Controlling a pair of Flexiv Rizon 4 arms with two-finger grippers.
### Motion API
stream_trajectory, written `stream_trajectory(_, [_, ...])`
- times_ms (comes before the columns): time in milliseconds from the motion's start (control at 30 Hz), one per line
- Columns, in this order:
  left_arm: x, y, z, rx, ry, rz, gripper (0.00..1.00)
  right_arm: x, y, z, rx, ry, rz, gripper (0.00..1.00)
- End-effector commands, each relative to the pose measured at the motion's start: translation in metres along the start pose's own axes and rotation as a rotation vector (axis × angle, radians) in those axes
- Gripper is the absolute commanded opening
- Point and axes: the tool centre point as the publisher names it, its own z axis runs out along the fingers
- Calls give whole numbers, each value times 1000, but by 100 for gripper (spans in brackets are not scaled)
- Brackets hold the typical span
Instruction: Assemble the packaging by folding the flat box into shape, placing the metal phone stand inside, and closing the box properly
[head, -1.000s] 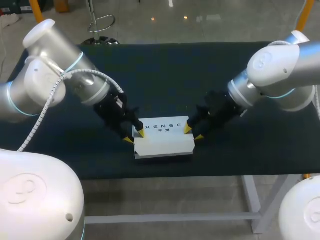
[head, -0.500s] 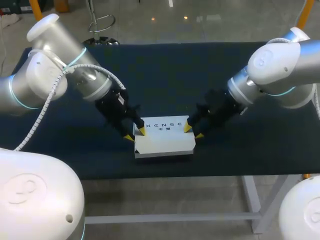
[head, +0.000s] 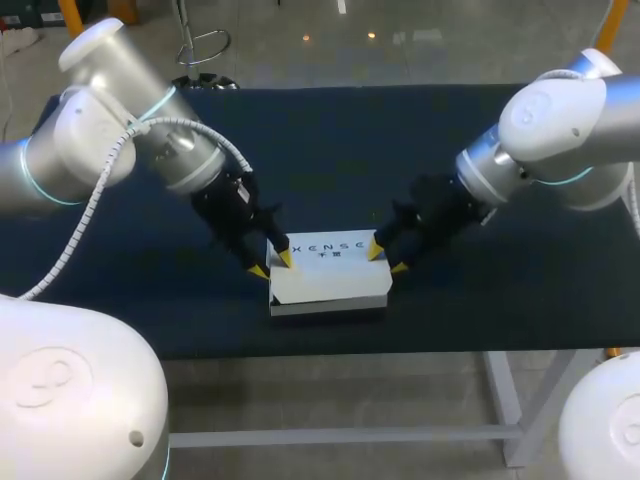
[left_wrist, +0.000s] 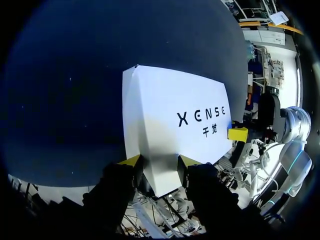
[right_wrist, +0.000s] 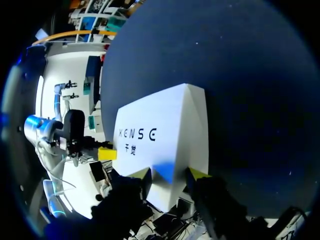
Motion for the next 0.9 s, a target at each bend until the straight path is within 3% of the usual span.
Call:
stream_trajectory(33, [7,-7,1,-23,-6,-2,48,7,6,2,19,5,2,50])
stream_trajectory(900, [14,-16,-9,-145,30,-34,49,18,10,-2,63,22,19,51])
